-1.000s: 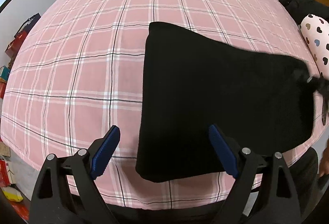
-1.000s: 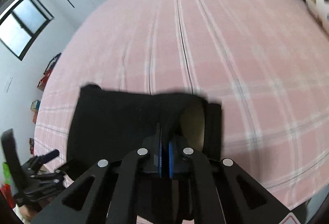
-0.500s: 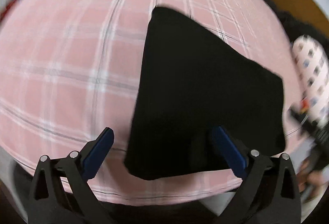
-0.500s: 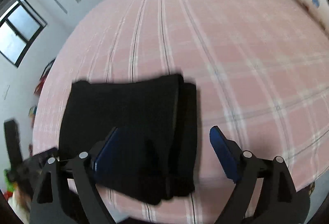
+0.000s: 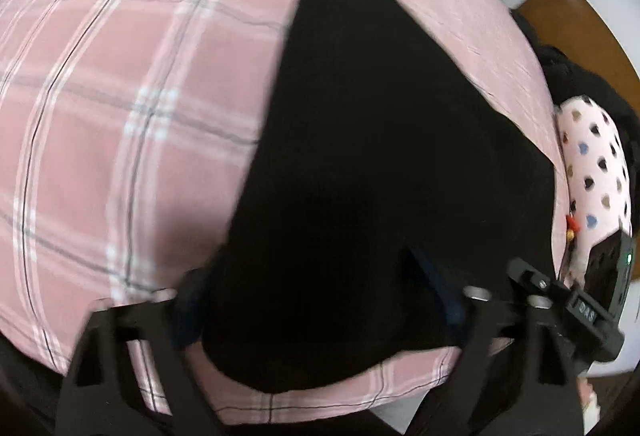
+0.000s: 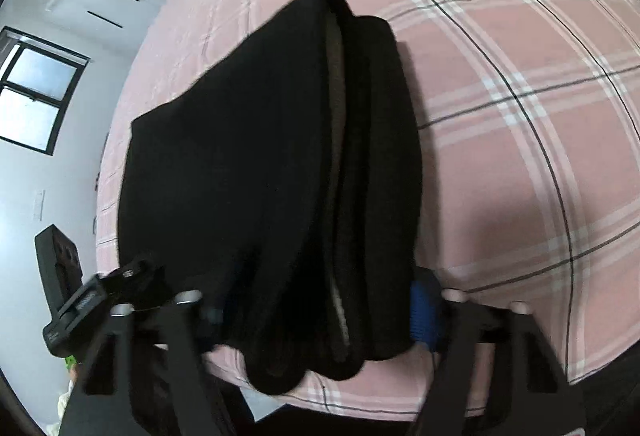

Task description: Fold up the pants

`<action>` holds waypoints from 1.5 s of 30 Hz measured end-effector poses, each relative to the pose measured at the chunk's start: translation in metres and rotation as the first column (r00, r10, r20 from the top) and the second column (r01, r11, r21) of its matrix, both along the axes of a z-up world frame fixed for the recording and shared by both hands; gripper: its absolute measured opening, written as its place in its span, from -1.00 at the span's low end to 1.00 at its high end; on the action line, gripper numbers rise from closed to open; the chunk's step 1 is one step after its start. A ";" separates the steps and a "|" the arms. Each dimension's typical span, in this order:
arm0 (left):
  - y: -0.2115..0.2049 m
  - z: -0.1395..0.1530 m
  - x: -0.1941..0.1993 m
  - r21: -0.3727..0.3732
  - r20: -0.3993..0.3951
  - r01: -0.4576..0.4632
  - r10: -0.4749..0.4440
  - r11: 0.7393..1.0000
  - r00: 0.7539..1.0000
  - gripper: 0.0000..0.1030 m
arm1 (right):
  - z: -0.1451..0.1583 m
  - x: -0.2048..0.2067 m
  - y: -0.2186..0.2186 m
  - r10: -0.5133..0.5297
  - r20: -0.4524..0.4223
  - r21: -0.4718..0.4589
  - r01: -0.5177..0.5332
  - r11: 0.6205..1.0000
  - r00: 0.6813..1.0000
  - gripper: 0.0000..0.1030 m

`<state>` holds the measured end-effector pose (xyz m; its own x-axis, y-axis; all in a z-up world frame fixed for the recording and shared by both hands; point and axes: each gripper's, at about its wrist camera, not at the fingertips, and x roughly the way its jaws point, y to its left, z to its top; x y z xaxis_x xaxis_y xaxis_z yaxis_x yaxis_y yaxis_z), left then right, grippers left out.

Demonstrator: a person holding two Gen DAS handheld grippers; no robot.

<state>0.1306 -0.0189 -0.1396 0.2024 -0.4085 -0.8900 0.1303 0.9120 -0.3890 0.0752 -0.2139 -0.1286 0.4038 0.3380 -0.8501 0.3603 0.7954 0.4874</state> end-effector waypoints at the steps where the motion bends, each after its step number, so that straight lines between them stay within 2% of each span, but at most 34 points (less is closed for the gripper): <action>1: -0.001 0.001 0.001 0.004 0.001 -0.002 0.002 1.000 1.000 0.30 | 0.004 -0.001 0.000 -0.002 0.008 -0.003 0.002 1.000 1.000 -0.13; 4: 0.005 0.011 -0.001 -0.015 0.005 -0.004 0.004 1.000 1.000 -0.17 | 0.022 -0.004 0.009 0.016 0.037 -0.033 -0.015 0.999 0.999 -0.21; 5: 0.007 0.014 -0.003 -0.025 0.009 -0.002 0.002 1.000 1.000 -0.27 | 0.027 -0.004 0.013 0.024 0.045 -0.043 -0.022 0.999 0.999 -0.21; 8: 0.012 0.038 -0.009 -0.029 0.054 0.008 -0.006 1.000 0.999 -0.39 | 0.050 -0.006 0.026 0.056 0.081 -0.074 -0.050 0.996 0.995 -0.23; 13: 0.010 0.077 -0.015 -0.038 0.098 0.032 -0.028 0.999 0.995 -0.42 | 0.087 -0.010 0.041 0.098 0.118 -0.106 -0.085 0.991 0.988 -0.24; 17: 0.012 0.103 -0.023 -0.047 0.143 0.041 -0.034 0.998 0.989 -0.43 | 0.104 -0.019 0.045 0.100 0.133 -0.085 -0.089 0.992 0.986 -0.24; 25: 0.014 0.175 -0.048 -0.053 0.280 0.066 -0.049 0.996 0.959 -0.43 | 0.163 -0.038 0.053 0.130 0.247 -0.099 -0.109 0.989 0.960 -0.24; 29: 0.021 0.211 -0.054 -0.060 0.355 0.077 -0.051 0.995 0.934 -0.43 | 0.199 -0.037 0.055 0.145 0.320 -0.120 -0.112 0.986 0.936 -0.24; 35: 0.015 0.269 -0.046 -0.077 0.473 0.101 -0.053 0.992 0.879 -0.43 | 0.262 -0.024 0.054 0.169 0.448 -0.167 -0.104 0.980 0.878 -0.24; 40: 0.008 0.315 -0.025 -0.082 0.589 0.119 -0.048 0.990 0.806 -0.43 | 0.306 0.002 0.050 0.199 0.542 -0.220 -0.091 0.971 0.816 -0.24; 45: -0.005 0.346 0.009 -0.065 0.678 0.124 -0.048 0.990 0.734 -0.43 | 0.341 0.039 0.042 0.217 0.616 -0.263 -0.063 0.963 0.757 -0.24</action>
